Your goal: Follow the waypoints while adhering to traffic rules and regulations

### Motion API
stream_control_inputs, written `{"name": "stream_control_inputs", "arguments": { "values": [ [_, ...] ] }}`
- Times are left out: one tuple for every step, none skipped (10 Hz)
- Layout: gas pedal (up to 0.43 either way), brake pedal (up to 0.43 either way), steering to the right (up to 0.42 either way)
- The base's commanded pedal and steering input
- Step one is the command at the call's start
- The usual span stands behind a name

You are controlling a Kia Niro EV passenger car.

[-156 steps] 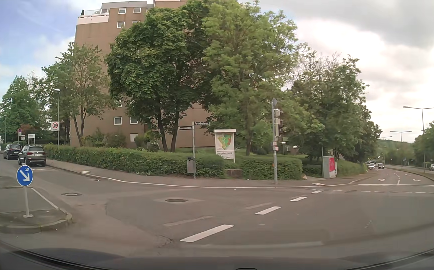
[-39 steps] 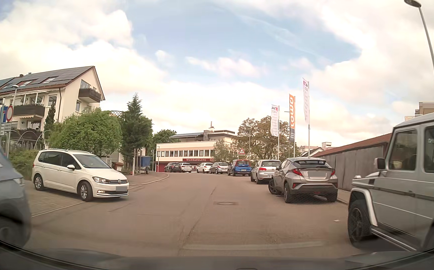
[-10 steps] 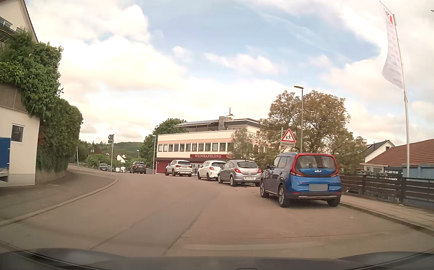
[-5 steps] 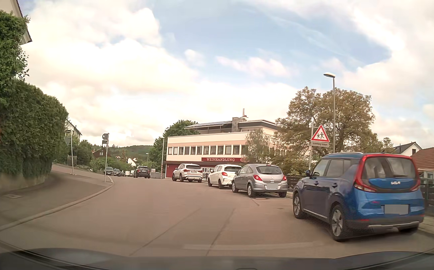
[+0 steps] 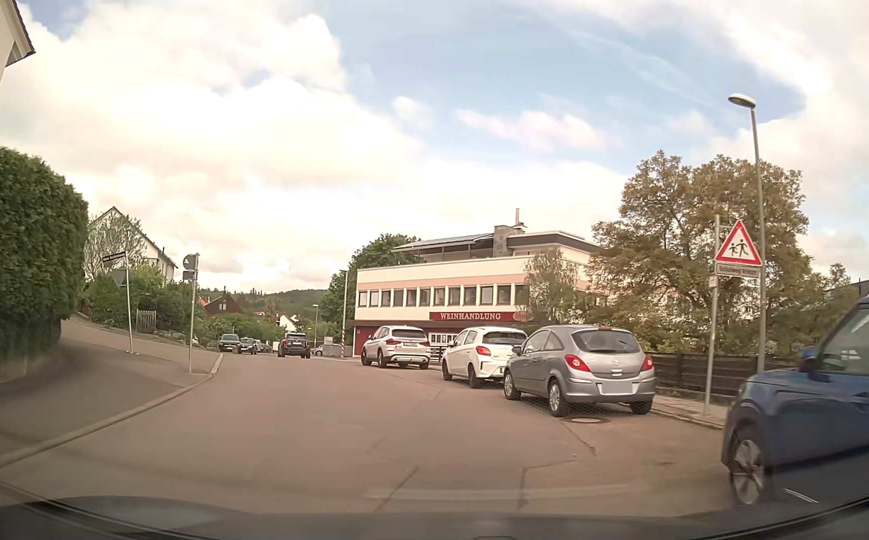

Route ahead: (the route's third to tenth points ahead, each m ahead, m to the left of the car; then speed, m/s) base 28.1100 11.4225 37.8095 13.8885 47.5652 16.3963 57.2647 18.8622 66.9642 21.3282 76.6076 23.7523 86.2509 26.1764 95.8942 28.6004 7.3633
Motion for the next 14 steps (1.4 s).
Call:
{"name": "stream_control_inputs", "arguments": {
  "values": [
    [0.118,0.000,-0.070],
    [0.118,0.000,-0.074],
    [0.118,0.000,-0.076],
    [0.118,0.000,-0.077],
    [0.118,0.000,-0.077],
    [0.118,0.000,-0.078],
    [0.118,0.000,-0.080],
    [0.110,0.000,-0.082],
    [0.110,0.000,-0.082],
    [0.110,0.000,-0.082],
    [0.110,0.000,-0.083],
    [0.110,0.000,-0.085],
    [0.098,0.000,-0.086],
    [0.098,0.000,-0.084]
  ]
}}
